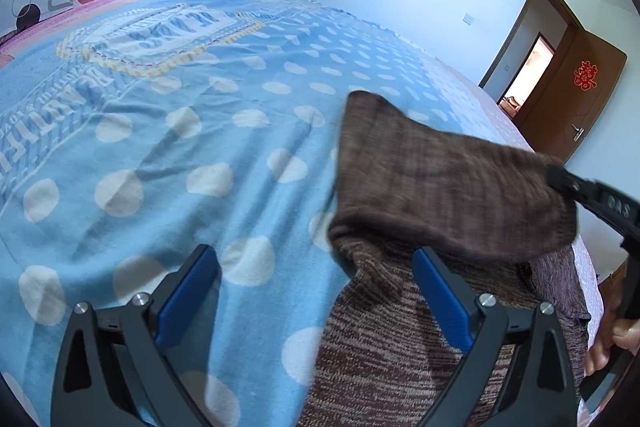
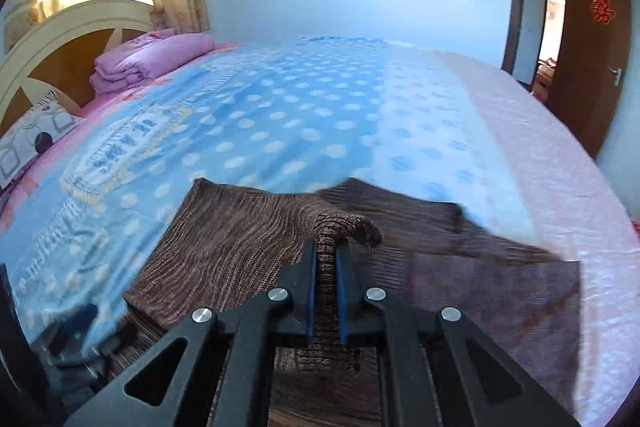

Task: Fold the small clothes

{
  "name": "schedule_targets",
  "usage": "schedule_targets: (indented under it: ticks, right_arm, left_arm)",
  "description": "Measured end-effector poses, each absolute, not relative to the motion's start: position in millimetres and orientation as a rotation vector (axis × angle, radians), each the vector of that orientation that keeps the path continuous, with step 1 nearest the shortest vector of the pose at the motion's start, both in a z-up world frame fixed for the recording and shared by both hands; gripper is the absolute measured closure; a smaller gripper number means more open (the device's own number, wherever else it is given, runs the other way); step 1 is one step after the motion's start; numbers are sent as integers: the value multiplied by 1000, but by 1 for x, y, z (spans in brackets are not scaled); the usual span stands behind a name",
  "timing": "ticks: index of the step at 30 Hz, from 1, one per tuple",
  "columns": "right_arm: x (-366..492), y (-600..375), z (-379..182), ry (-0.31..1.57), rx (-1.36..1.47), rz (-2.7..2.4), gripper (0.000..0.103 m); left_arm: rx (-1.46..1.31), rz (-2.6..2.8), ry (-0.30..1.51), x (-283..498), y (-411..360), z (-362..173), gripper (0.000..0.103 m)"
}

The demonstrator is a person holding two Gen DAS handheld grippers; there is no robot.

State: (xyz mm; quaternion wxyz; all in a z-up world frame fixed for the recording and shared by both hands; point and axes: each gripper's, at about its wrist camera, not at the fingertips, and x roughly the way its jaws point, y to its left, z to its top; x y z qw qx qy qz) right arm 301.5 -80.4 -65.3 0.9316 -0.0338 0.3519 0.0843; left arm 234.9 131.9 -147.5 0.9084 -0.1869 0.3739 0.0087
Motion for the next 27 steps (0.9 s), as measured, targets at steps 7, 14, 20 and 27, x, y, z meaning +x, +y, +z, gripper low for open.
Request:
schedule_targets:
  ticks: [7, 14, 20, 27]
  right_arm:
    - [304, -132, -111, 836, -3, 150, 87]
    - [276, -195, -108, 790, 315, 116, 58]
    - [285, -206, -92, 781, 395, 155, 58]
    - [344, -192, -131, 964, 533, 258, 58]
  left_arm:
    - [-378, 22, 774, 236, 132, -148, 3]
    - [-370, 26, 777, 236, 131, -148, 3]
    - [-308, 75, 821, 243, 124, -148, 3]
    - [-443, 120, 778, 239, 146, -150, 9]
